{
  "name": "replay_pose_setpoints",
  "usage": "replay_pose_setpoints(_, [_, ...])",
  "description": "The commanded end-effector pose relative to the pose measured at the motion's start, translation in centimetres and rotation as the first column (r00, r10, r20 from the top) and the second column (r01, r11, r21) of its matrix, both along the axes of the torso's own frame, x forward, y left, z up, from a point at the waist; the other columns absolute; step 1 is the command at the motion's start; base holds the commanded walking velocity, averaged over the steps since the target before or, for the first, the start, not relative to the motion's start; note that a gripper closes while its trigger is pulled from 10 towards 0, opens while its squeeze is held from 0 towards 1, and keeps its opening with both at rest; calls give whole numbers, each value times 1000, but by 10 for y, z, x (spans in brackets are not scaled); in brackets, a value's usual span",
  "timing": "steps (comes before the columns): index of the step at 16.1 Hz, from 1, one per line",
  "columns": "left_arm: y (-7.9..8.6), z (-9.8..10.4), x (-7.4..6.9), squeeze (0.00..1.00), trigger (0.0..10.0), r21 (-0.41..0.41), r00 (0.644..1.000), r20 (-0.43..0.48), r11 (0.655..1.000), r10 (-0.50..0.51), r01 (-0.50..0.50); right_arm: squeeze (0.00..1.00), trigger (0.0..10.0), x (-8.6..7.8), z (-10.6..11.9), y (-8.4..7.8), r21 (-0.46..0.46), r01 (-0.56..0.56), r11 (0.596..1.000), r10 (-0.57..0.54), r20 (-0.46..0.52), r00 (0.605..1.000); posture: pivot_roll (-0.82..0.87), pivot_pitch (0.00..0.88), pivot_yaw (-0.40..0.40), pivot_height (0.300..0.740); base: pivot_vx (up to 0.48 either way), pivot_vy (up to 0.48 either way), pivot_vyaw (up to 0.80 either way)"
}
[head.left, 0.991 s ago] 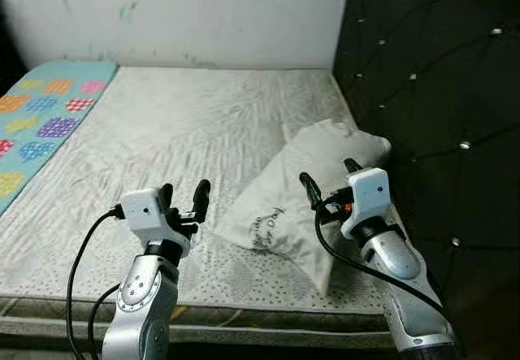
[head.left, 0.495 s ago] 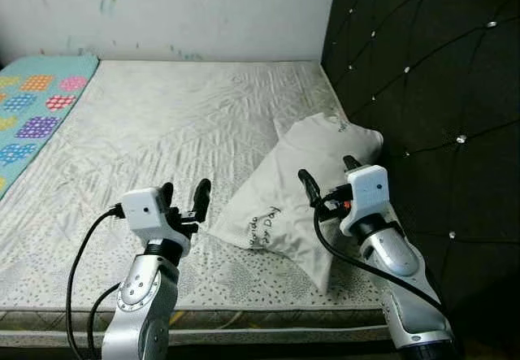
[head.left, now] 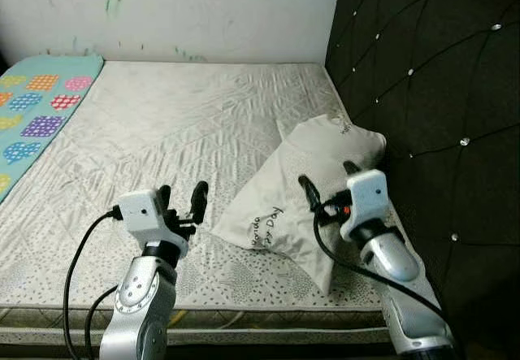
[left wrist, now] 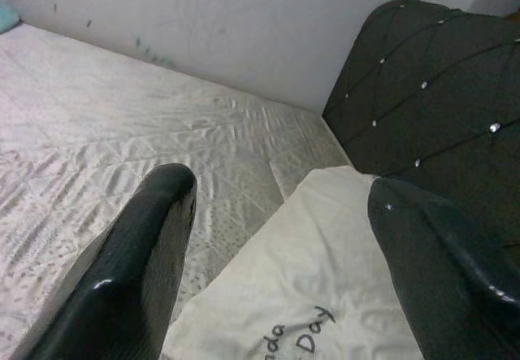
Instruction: Clean up the room
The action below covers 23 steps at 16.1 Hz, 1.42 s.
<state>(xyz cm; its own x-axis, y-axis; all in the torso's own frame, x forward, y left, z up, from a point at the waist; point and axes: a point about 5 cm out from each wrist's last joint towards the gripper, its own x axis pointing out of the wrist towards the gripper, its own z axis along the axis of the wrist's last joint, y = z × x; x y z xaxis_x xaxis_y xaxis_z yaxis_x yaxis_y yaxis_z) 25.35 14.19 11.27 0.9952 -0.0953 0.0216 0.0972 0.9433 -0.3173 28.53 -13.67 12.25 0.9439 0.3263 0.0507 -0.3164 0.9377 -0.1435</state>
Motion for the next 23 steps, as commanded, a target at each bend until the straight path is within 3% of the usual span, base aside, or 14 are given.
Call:
replay_pose_setpoints(1, [0, 2, -1, 0, 10000, 4, 1000, -4, 1000, 1, -1, 0, 10000, -1, -1, 0, -20, 2, 1000, -2, -13, 1000, -55, 29, -6, 740, 0, 0, 0])
replay_pose_setpoints(4, [14, -6, -9, 0, 10000, 30, 996, -77, 999, 38, -36, 0, 10000, -8, -28, -8, -109, 9, 994, -29, -179, 983, -39, 85, -8, 740, 0, 0, 0])
replay_pose_setpoints(7, [29, -12, -23, 0, 10000, 84, 989, -131, 995, 73, -62, 0, 10000, -23, -38, -7, -119, -11, 993, -17, -237, 971, -25, 142, -3, 740, 0, 0, 0])
replay_pose_setpoints(12, [31, -13, -36, 0, 10000, 85, 983, -181, 996, 37, -22, 0, 10000, -29, -36, -10, -103, 45, 994, -69, -246, 967, -17, 221, 10, 740, 0, 0, 0])
replay_pose_setpoints(19, [26, -11, -40, 0, 10000, 67, 980, -197, 998, 24, -11, 0, 10000, -39, -29, -4, -22, 57, 998, -61, -265, 962, -19, 238, 8, 740, 0, 0, 0])
replay_pose_setpoints(23, [23, -10, -38, 0, 10000, 70, 980, -200, 997, 23, -9, 0, 10000, -38, -26, 0, 4, 36, 999, -34, -259, 965, -18, 230, 6, 701, 0, 0, 0])
